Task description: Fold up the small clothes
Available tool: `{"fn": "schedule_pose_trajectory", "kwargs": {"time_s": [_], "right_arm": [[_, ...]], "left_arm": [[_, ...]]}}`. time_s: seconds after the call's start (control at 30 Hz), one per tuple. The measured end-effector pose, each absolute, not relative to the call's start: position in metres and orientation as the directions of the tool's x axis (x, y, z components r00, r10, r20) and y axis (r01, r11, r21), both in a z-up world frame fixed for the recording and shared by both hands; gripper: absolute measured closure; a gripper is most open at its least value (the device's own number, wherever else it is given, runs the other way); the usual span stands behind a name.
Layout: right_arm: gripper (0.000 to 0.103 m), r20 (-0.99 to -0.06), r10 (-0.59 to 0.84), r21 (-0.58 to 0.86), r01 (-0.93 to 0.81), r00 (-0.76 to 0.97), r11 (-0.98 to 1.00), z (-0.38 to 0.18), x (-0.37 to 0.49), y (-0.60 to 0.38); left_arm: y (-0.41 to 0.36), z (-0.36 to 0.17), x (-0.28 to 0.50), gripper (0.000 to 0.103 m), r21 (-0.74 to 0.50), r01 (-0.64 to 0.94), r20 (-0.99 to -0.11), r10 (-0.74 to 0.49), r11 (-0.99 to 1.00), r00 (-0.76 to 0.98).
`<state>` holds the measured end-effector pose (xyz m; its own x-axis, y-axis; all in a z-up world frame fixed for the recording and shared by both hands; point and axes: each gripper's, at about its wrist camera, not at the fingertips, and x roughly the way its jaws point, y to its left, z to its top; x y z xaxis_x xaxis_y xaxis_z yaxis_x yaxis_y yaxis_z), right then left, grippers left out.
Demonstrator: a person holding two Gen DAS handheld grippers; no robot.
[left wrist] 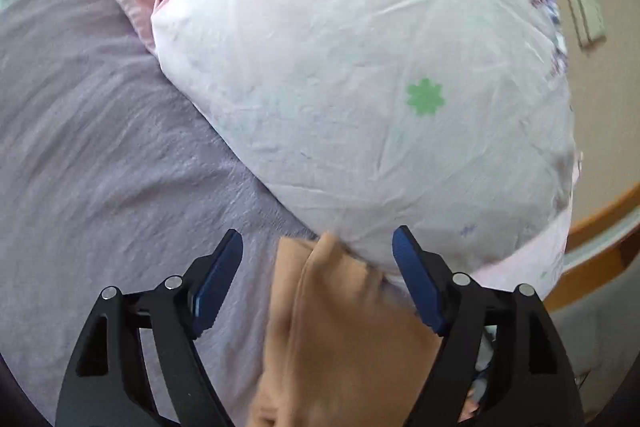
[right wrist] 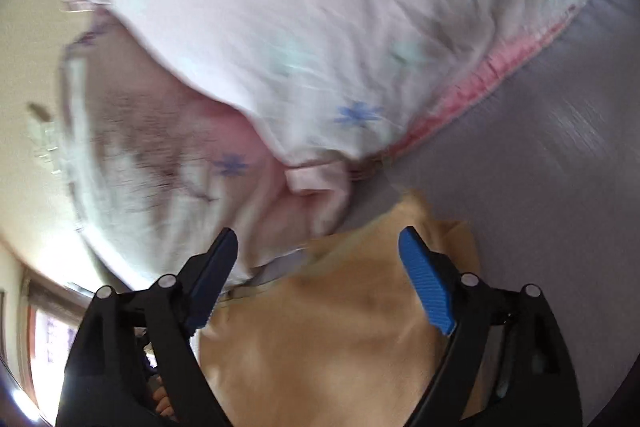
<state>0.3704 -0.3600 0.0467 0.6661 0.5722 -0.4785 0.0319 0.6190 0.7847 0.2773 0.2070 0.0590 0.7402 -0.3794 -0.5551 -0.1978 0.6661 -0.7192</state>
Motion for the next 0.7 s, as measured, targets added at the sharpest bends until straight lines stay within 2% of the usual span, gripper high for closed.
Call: {"fn": "schedule_pose_trajectory", "kwargs": {"time_s": [0.07,0.2,0.27,0.33,0.37,0.4,0.43,0.5,0.53,0.63,0.7], "right_arm": [[0.010,-0.457,0.584,0.773,-0.025,0.671,0.634,0.057,0.349,-0.360],[0.009,-0.437,0.621,0.778,-0.073,0.650,0.624,0.057,0.318,-0.358],[0.009,-0.430,0.643,0.790,-0.082,0.634,0.608,0.055,0.302,-0.359],[0.009,-0.429,0.657,0.789,-0.097,0.620,0.607,0.057,0.293,-0.354],[0.009,-0.429,0.660,0.783,-0.111,0.617,0.613,0.058,0.291,-0.348],[0.009,-0.427,0.662,0.777,-0.125,0.616,0.617,0.060,0.282,-0.344],[0.009,-0.422,0.662,0.767,-0.145,0.619,0.625,0.064,0.273,-0.345],[0.009,-0.413,0.661,0.757,-0.167,0.627,0.631,0.074,0.271,-0.337],[0.009,-0.407,0.662,0.755,-0.177,0.629,0.631,0.075,0.270,-0.338],[0.009,-0.399,0.657,0.738,-0.201,0.640,0.644,0.081,0.251,-0.345],[0.009,-0.395,0.647,0.727,-0.208,0.653,0.654,0.082,0.240,-0.353]], "left_arm": [[0.199,0.056,0.266,0.026,-0.673,-0.173,-0.607,-0.403,0.719,0.684],[0.172,0.039,0.244,0.030,-0.599,-0.122,-0.690,-0.433,0.791,0.581],[0.160,0.028,0.242,0.039,-0.620,-0.110,-0.697,-0.481,0.777,0.532],[0.149,0.025,0.238,0.042,-0.610,-0.097,-0.697,-0.474,0.787,0.537],[0.143,0.026,0.239,0.054,-0.603,-0.086,-0.702,-0.476,0.793,0.531],[0.139,0.022,0.238,0.061,-0.620,-0.097,-0.702,-0.495,0.779,0.513],[0.135,0.022,0.239,0.063,-0.623,-0.113,-0.701,-0.489,0.774,0.519],[0.130,0.024,0.243,0.076,-0.598,-0.137,-0.714,-0.448,0.790,0.537],[0.130,0.021,0.243,0.089,-0.604,-0.151,-0.715,-0.449,0.782,0.536],[0.133,0.027,0.251,0.092,-0.685,-0.193,-0.669,-0.502,0.702,0.548],[0.124,0.048,0.254,0.092,-0.695,-0.168,-0.648,-0.509,0.699,0.566]]}}
